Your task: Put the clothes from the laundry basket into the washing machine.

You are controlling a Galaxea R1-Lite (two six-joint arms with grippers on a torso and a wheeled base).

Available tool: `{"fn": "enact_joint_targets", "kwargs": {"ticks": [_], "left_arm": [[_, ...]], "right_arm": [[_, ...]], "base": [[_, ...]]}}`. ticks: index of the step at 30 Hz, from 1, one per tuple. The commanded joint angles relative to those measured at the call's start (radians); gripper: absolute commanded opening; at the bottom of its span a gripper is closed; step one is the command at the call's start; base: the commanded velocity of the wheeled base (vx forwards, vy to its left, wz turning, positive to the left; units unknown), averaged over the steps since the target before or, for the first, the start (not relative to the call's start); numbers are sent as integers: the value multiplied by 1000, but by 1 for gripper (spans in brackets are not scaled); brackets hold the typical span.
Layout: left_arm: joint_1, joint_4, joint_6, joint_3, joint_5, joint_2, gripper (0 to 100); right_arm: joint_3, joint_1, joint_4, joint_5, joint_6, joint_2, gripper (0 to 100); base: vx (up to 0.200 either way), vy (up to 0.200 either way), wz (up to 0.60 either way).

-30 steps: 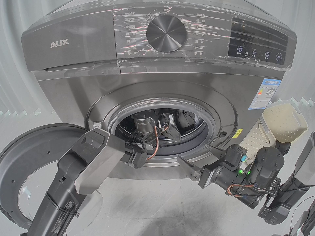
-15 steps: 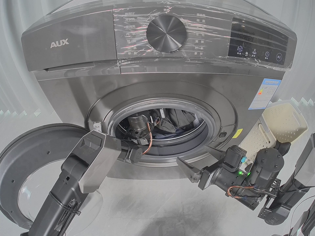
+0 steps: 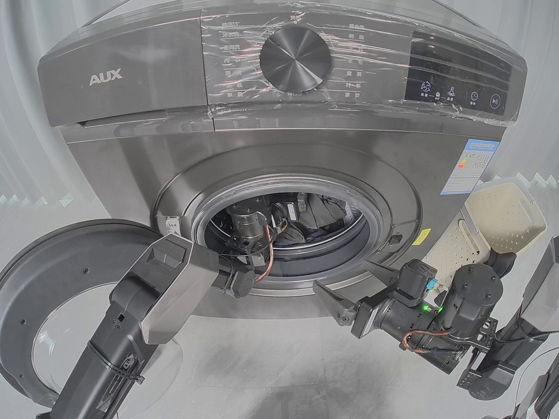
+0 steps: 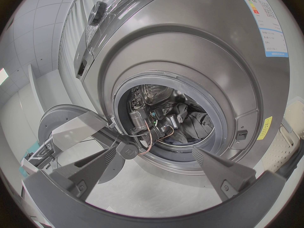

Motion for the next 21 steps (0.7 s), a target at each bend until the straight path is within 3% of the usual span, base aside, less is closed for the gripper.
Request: {"fn": "enact_joint_targets", "kwargs": {"ticks": [1,4,14,15,21], "left_arm": [[-5,-1,0,102,-6,-36,100],[-7,-6,0,129,-7,-47,100],[-68,-33,2,438,-27,-202,100],[-85,-64,2,517,-36,-233,100],[-131,-138,0,659,-38,-292,100]], "right_arm": [[1,0,-1,0,0,3,100],[1,0,-1,0,0,3,100],[1,0,-1,0,0,1,100],[1,0,-1,0,0,1,100],[3,0,-1,0,3,1,100]], "base": [[0,0,0],[0,0,0],[0,0,0],[0,0,0],[0,0,0]]}}
